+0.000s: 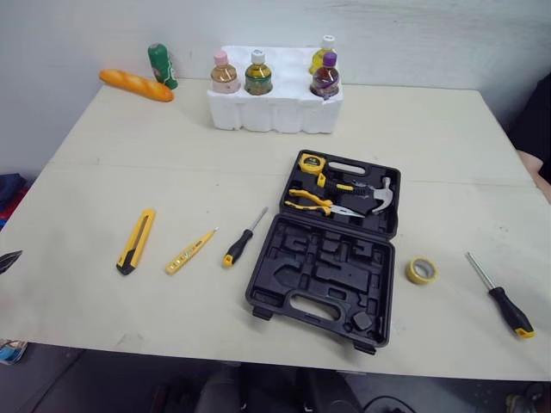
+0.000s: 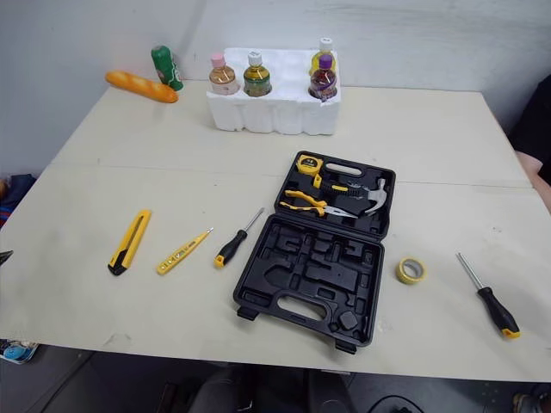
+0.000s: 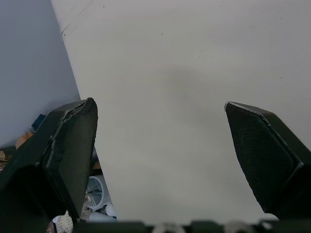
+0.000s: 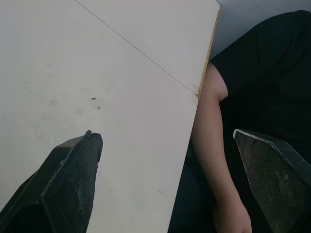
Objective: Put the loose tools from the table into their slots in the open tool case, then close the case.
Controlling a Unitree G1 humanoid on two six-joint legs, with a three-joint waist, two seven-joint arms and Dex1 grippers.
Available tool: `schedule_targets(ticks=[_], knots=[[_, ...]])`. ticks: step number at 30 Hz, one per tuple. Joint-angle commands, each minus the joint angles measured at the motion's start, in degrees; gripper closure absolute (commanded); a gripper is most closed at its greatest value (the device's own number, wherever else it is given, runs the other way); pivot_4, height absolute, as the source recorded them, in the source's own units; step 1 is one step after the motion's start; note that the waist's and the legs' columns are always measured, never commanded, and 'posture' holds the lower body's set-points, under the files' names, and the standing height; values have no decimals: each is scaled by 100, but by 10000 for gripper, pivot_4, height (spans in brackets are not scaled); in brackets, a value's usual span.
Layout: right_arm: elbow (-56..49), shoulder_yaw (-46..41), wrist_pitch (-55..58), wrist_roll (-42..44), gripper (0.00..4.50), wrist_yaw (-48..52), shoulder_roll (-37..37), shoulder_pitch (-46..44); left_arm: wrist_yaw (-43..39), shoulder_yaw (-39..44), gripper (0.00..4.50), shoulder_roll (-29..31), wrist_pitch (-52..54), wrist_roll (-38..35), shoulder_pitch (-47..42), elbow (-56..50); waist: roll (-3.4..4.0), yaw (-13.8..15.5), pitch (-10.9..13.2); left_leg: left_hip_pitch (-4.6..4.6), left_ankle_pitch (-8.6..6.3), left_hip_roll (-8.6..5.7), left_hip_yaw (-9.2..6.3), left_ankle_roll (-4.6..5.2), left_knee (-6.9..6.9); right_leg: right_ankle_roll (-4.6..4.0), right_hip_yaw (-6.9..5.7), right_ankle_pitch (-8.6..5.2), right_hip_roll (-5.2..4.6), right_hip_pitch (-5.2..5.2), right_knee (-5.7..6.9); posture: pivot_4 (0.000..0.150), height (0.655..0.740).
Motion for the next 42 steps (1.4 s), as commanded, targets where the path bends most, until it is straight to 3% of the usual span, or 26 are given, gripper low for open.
schedule_targets(ticks=[1,10,13,18,24,26,34,37,42], knots=[[-38,24,-14,9,0,32,-46,-115,161,205,944,81,-106,-148,-62,-118,0,-1,0,0,0,0,0,0,0,0,0,0,0,0,0,1500,7400],[-605,123,81,96,0,353,-18,-83,98,214,944,-317,128,-435,-199,-657,0,11,0,-12,0,0,0,1,1,1,-2,1,0,-8,0,1500,7400],[-1121,60,326,264,0,578,12,44,-205,136,944,-528,594,-649,-38,-1432,0,7,0,-19,0,1,-1,1,5,3,-2,2,0,-12,0,1500,7400],[-2607,-56,996,639,0,939,223,646,-210,-157,944,-895,1454,-817,-21,-2863,0,33,0,-28,1,1,-11,3,13,7,-8,3,1,-12,3,1500,7400],[-5186,-396,2520,1273,0,746,669,1639,-450,-893,944,-1297,3363,-1523,-34,-5184,-1,76,0,-53,3,-2,-22,4,20,14,-11,6,4,-21,0,1500,7400],[-5690,-456,2965,1416,0,634,782,1793,-361,-1033,944,-1383,3602,-1522,-150,-5479,-1,70,0,-53,4,0,-26,2,23,15,-11,7,9,-20,-2,1500,7400],[-7375,-84,3607,1267,0,15,1637,2529,615,-2203,944,-2790,4222,-1191,-1189,-6224,-6,236,2,-55,16,-2,-40,-17,34,22,-13,11,21,-10,-12,1500,7400],[-7462,16,3589,1170,8572,-191,1927,2534,894,-2624,9352,-3309,4134,-840,-1743,-5969,-6,332,1,-74,17,1,-52,-21,62,27,-15,13,34,-13,-13,1500,7400],[-7317,271,3406,865,34130,-325,2104,2485,892,-3190,32449,-3695,4359,-487,-2233,-5660,-6,327,1,-82,14,3,-48,-18,91,33,-9,16,40,-6,-17,1500,7400]])
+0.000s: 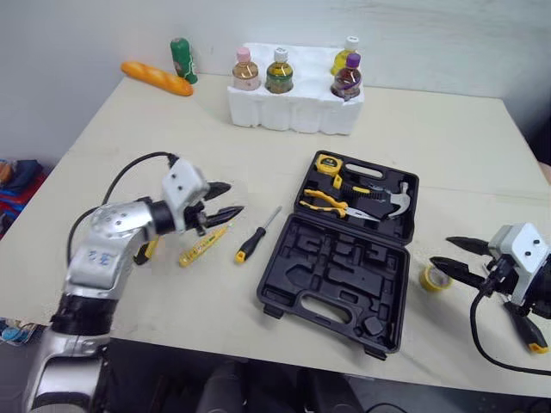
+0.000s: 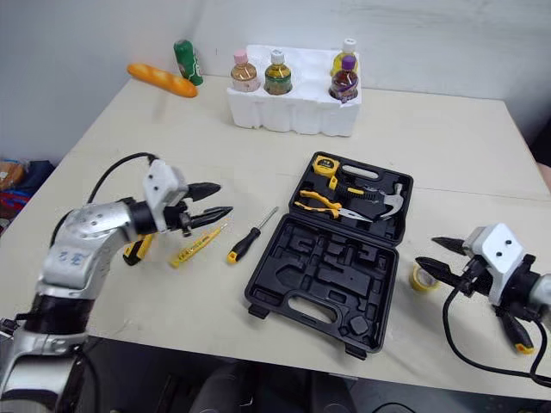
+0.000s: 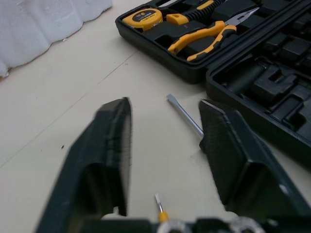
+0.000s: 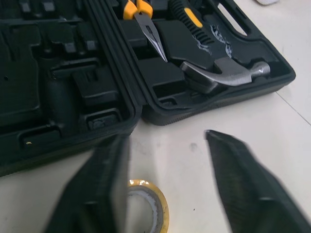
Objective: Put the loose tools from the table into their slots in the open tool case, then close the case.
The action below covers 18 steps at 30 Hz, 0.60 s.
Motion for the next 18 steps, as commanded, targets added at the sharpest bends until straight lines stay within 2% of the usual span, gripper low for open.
schedule_targets(ticks=[1,2,3,9,18], knots=[[46,89,-232,-225,38408,-139,97,-60,15,-319,36082,-173,109,271,-264,239,0,2,0,1,0,2,1,0,0,0,1,0,2,0,0,1500,7400],[67,119,-260,-264,43784,-156,115,-71,32,-362,40962,-228,99,320,-315,311,0,5,0,1,1,6,-1,-1,3,0,-1,0,8,1,0,1500,7400],[105,171,-276,-326,45000,-217,146,-98,139,-402,44697,-414,85,362,-465,505,0,6,0,1,2,7,-2,-3,4,0,0,0,11,1,0,1500,7400],[308,458,-202,-622,45000,-387,100,-317,304,-595,44697,-1184,253,512,-1135,1438,-2,21,1,-10,2,5,-7,-3,17,6,0,3,12,-1,1,1500,7400],[378,907,9,-929,45000,-383,-54,-907,190,-820,44697,-1471,292,856,-1751,2448,-2,15,1,-10,7,10,-7,-10,21,6,0,3,18,-3,4,1500,7400]])
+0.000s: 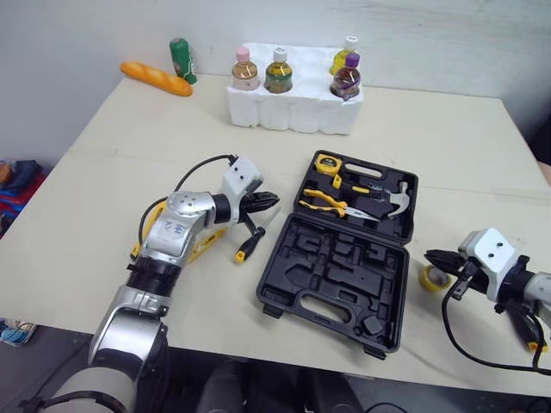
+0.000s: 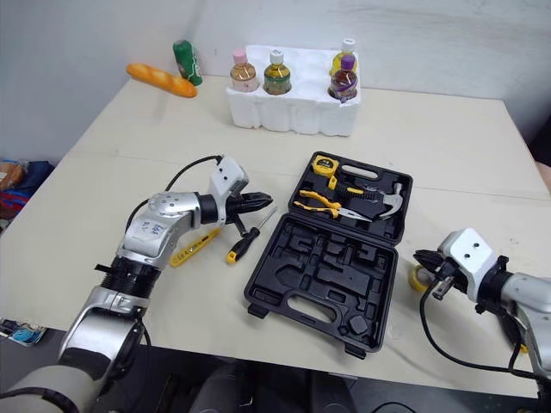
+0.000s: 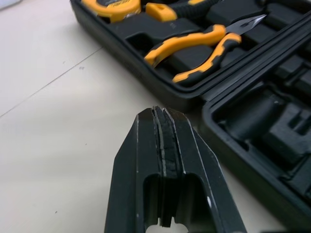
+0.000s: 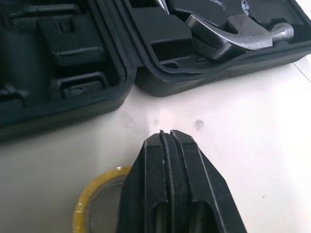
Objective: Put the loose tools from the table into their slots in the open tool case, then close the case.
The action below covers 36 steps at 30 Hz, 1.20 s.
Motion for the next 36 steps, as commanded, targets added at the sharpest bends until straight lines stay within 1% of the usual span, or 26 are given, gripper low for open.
schedule_targets(ticks=[1,3,11,18,25,30,36], knots=[[-35,100,106,-39,45000,-13,-103,-355,-92,-87,44697,-68,-81,156,-300,281,0,2,0,0,0,-1,0,0,0,0,0,0,-1,0,0,1500,7400],[26,249,203,-82,45000,100,-174,-545,-200,-182,44697,-117,69,213,-407,467,0,5,0,-2,0,-2,0,0,-1,0,0,0,-2,-1,-1,1500,7400],[162,674,555,-161,45000,439,-379,-971,-210,-201,44697,-482,-224,387,-743,1029,0,5,0,-26,0,-2,-6,1,10,1,-6,0,-3,-17,-1,1500,7400],[209,752,572,-180,45000,445,-352,-1069,-343,-339,44697,-629,-119,597,-880,1335,0,2,0,-29,0,-2,-5,0,9,1,-6,0,-2,-22,1,1500,7400],[206,814,506,-157,45000,526,-265,-1122,-327,-275,44697,-842,-228,649,-1015,1694,0,7,0,-34,0,-2,-7,0,12,1,-7,0,-2,-25,2,1500,7400],[249,900,438,-182,45000,627,-247,-1179,-492,-303,44697,-880,-455,677,-1073,1785,0,10,0,-36,0,-3,-7,1,13,1,-9,1,-3,-26,3,1500,7400],[409,1043,64,-281,45000,714,-132,-1330,-1055,-408,44697,-839,-834,595,-897,1479,-1,-2,0,-38,0,-2,-5,1,13,1,-8,1,-2,-30,3,1500,7400]])
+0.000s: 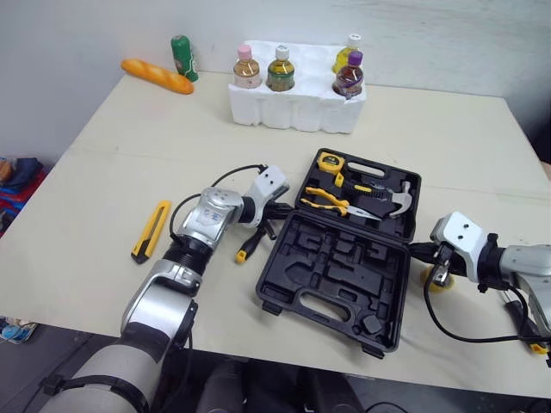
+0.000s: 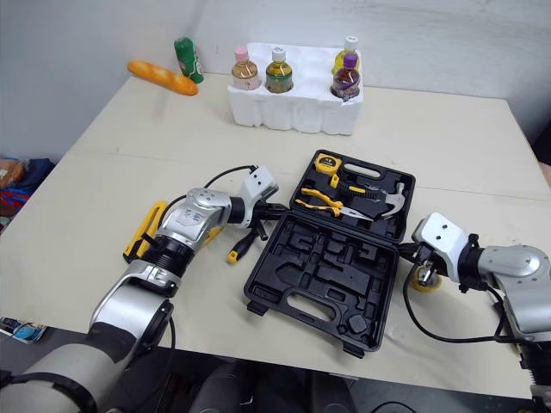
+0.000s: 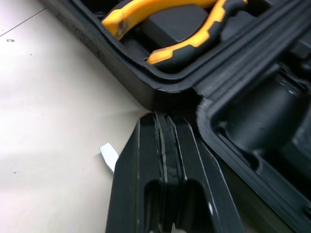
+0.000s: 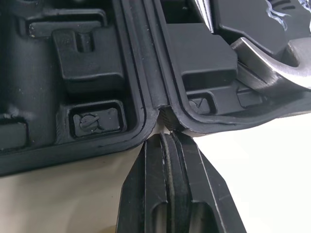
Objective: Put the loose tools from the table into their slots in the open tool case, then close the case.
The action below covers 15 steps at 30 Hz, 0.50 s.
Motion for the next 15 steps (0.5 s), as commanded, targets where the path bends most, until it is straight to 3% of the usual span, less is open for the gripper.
schedule_targets(ticks=[1,15], knots=[[-48,114,-326,34,45000,128,95,-213,-468,-84,44697,-98,-333,-132,39,-540,0,-5,0,0,0,0,0,0,0,0,0,0,0,0,1,1500,7400],[-172,592,-505,-55,45000,494,473,-638,-973,-43,44697,770,315,-240,980,-2566,0,-63,0,2,5,22,0,-9,-4,-1,2,0,16,-3,5,1500,7400]])
